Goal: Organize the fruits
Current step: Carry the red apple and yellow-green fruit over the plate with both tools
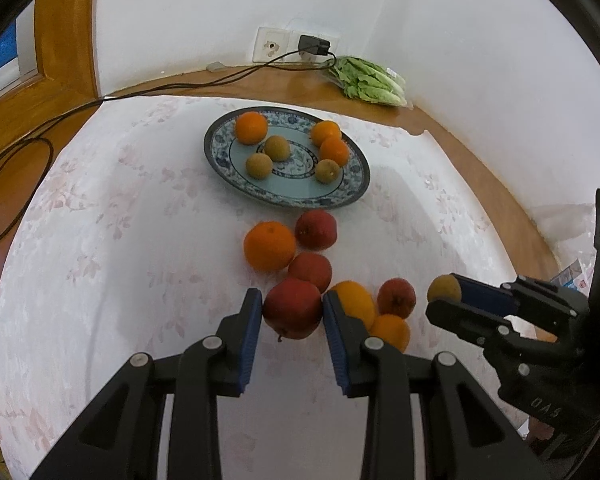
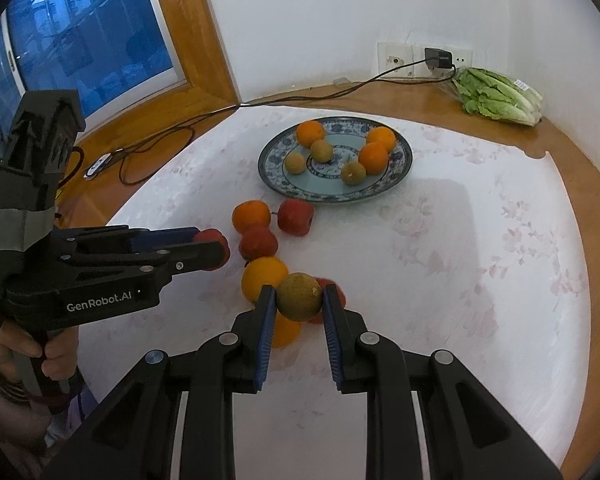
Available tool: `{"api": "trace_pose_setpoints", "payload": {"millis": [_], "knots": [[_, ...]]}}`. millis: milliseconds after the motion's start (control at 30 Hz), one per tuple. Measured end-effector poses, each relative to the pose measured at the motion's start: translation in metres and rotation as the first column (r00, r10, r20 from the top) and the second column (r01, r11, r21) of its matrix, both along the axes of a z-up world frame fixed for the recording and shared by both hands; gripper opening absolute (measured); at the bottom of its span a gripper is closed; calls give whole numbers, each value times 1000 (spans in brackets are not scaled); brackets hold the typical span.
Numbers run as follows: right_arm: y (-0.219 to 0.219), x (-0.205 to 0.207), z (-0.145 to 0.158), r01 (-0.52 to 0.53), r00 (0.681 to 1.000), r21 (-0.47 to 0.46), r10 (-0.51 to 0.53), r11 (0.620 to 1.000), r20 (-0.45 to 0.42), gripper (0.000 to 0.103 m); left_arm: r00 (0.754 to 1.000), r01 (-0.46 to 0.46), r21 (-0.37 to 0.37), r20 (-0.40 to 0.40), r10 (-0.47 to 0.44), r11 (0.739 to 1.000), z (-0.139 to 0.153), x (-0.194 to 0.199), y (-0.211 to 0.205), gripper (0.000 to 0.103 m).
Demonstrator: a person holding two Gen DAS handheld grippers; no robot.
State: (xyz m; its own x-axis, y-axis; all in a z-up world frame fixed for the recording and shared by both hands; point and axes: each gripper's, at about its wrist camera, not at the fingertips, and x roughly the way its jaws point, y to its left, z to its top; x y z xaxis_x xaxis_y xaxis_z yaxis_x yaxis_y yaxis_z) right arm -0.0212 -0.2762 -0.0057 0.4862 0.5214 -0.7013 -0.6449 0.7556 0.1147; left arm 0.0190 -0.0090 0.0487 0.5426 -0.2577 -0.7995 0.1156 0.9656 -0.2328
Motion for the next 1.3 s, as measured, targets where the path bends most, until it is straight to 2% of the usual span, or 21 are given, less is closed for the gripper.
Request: {"api": "trace_pose_setpoints", "payload": {"millis": [633, 867, 1300], "knots": [[16, 39, 14, 16, 999, 10, -17, 1000, 36, 24, 999, -5, 22, 38, 4, 1000, 13, 44, -2, 33], [25, 59, 14, 29, 998, -10, -28, 1000, 62, 24, 999, -31, 31, 33, 30, 999, 9, 70, -1, 33], [35, 108, 4, 55, 997, -48, -52, 997, 49, 24, 999, -36, 36, 7, 36, 999, -7, 98, -11, 33]]}}
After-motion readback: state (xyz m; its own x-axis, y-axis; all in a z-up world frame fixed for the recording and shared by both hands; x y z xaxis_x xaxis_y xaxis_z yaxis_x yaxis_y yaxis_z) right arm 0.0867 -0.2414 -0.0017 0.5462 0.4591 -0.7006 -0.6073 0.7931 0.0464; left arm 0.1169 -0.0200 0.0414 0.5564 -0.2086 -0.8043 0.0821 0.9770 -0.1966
